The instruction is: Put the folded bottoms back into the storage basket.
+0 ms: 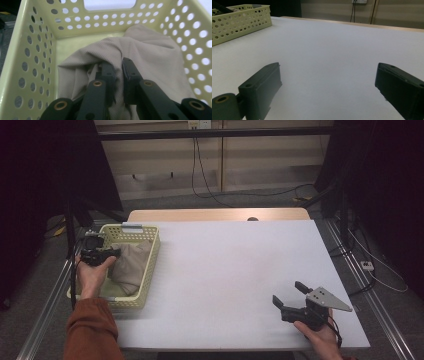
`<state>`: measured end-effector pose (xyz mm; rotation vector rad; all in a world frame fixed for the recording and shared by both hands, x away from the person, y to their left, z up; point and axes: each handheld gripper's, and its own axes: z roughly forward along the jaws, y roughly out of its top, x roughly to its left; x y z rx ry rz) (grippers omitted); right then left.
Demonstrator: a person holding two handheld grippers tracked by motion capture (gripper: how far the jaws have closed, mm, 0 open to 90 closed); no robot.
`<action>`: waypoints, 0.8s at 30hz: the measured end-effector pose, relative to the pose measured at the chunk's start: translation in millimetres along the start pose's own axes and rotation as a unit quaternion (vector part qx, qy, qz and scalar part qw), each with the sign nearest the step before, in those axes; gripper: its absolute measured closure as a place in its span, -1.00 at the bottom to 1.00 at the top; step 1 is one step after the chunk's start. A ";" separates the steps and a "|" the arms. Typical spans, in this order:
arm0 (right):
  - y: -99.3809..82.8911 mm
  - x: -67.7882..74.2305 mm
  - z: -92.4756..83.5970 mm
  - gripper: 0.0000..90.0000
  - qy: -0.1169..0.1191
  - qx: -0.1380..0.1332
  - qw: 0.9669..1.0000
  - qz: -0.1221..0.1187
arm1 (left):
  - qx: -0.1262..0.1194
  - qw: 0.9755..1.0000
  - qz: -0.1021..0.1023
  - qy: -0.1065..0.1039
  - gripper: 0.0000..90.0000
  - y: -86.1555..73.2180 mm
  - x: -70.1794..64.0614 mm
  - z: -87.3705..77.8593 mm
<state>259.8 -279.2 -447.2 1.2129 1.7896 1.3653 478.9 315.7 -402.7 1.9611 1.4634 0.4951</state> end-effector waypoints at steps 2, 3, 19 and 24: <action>0.0 -0.2 0.1 -0.86 0.000 0.000 1.000 0.002 | 0.008 1.000 0.001 -0.004 0.82 0.1 -0.2 5.0; 0.0 -0.3 0.1 -0.86 0.000 -0.001 1.000 0.000 | 0.007 1.000 -0.003 -0.005 0.82 -0.6 0.0 7.2; 0.1 -0.1 -0.4 -0.86 0.000 -0.002 1.000 0.003 | 0.141 0.989 0.019 -0.029 0.82 -4.9 1.6 9.6; 0.1 0.0 -0.5 -0.86 -0.001 -0.002 1.000 0.002 | 0.194 0.979 0.029 -0.056 0.82 -6.3 1.1 1.1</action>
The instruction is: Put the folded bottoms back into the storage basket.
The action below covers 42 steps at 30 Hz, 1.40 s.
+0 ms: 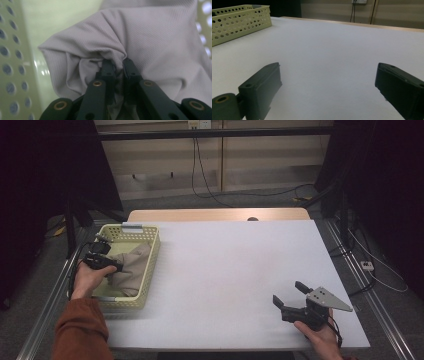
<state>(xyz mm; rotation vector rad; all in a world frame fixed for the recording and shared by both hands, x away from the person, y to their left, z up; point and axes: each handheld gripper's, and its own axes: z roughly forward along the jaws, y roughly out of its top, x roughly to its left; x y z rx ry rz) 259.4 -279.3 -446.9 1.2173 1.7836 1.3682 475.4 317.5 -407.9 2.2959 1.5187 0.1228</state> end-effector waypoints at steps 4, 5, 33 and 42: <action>-0.2 -0.2 0.8 -0.86 0.001 0.002 1.000 -0.003 | -0.020 1.000 0.001 0.000 0.82 -3.2 3.1 1.5; -0.1 0.3 0.8 -0.86 0.001 0.003 1.000 -0.003 | -0.032 0.999 0.000 0.001 0.82 -3.3 4.1 3.8; -0.2 -0.5 0.7 -0.86 0.003 0.004 1.000 0.000 | -0.002 0.999 0.008 0.049 0.78 1.9 2.2 12.2; 0.0 -0.3 1.2 -0.86 0.001 0.004 1.000 0.001 | -0.157 0.985 -0.008 0.076 0.26 -2.9 0.9 -12.3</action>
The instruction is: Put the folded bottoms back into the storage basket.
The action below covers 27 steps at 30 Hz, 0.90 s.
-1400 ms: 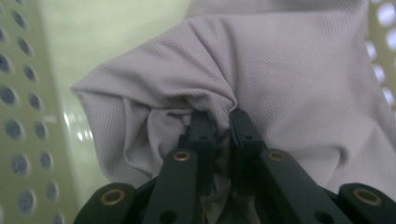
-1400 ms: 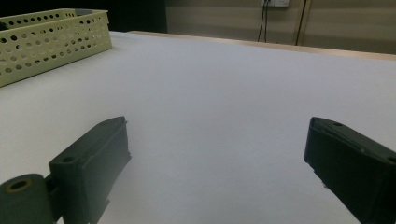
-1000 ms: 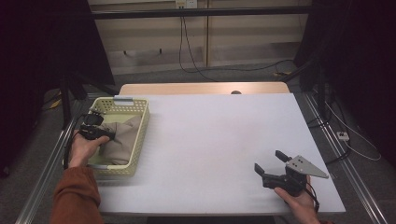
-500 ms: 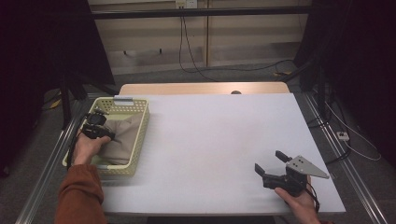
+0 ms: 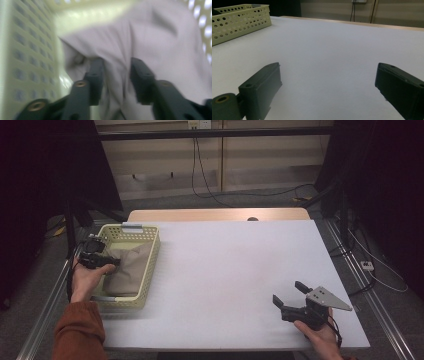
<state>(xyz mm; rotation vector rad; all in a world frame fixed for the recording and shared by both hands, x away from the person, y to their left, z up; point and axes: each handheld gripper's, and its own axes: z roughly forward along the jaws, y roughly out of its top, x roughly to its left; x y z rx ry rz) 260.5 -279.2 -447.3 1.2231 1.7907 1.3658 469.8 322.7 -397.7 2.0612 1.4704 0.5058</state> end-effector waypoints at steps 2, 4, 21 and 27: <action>0.0 0.1 0.1 -0.86 0.000 0.000 1.000 0.000 | -0.027 1.000 0.009 -0.004 0.24 3.0 -2.4 -2.4; 0.0 0.1 0.2 -0.86 0.000 0.000 1.000 0.000 | -0.038 0.999 0.016 -0.003 0.20 6.6 -7.3 -0.9; -0.1 0.2 -0.7 -0.86 0.002 -0.001 1.000 -0.002 | 0.130 0.989 0.066 -0.038 0.99 3.0 -29.2 36.3; -0.2 0.0 0.3 -0.86 0.001 0.001 1.000 0.001 | 0.142 0.986 0.058 -0.062 1.00 4.2 -27.8 37.1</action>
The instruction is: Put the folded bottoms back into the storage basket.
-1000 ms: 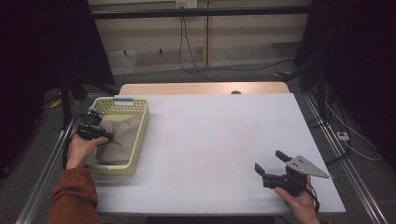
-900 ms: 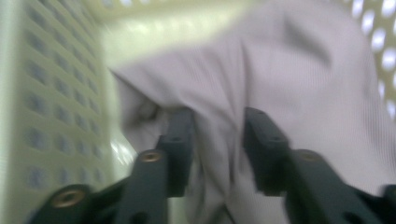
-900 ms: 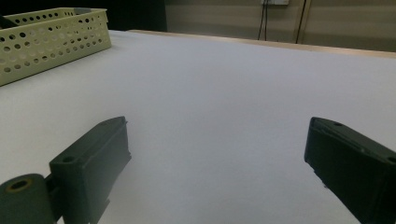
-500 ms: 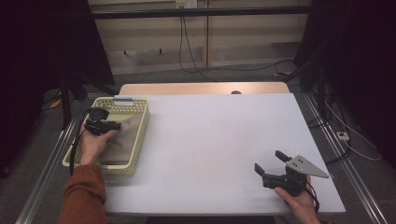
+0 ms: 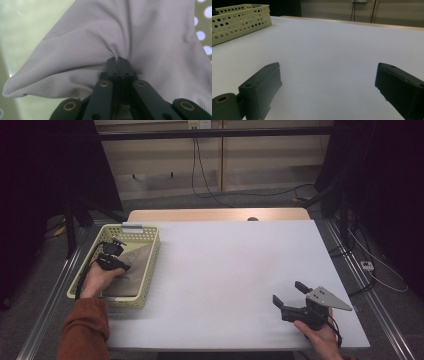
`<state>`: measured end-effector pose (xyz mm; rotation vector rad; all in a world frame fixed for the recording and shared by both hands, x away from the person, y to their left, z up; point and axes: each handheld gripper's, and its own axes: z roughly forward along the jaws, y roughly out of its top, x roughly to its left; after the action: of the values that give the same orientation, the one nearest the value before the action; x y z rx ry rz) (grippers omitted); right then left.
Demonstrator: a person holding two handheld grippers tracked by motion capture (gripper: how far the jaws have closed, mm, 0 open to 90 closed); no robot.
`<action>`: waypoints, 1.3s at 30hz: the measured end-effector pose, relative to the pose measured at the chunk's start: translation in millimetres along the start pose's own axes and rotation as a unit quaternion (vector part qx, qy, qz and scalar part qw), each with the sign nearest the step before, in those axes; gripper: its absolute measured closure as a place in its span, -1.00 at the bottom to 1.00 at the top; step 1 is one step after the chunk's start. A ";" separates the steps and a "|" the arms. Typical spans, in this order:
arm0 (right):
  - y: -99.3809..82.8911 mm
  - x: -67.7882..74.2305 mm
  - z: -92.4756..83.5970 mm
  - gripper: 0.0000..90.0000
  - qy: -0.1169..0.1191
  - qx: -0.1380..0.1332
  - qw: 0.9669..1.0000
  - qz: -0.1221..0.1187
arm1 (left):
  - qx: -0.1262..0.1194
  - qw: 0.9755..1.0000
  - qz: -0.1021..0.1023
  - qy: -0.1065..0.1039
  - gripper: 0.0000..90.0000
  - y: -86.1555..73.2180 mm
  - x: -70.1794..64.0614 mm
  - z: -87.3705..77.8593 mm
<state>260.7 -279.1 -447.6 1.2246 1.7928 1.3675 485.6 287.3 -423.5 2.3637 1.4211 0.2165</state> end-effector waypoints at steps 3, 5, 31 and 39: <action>0.1 0.3 0.4 -0.86 0.000 0.000 1.000 0.000 | -0.022 1.000 0.003 0.007 1.00 3.2 1.3 4.0; 0.1 0.2 0.7 -0.86 0.000 0.000 1.000 0.000 | -0.035 0.999 0.003 0.015 1.00 5.7 0.4 6.9; 0.1 0.0 -0.2 -0.86 0.000 0.000 1.000 -0.001 | -0.032 0.999 -0.022 0.026 1.00 -6.6 17.9 -2.6; 0.1 -0.5 0.8 -0.86 0.000 0.002 1.000 -0.002 | -0.057 0.998 -0.015 0.023 0.83 -14.1 19.6 -8.3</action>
<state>261.6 -279.1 -447.8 1.2220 1.7978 1.3631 480.9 312.4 -422.5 2.2564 1.4252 0.3374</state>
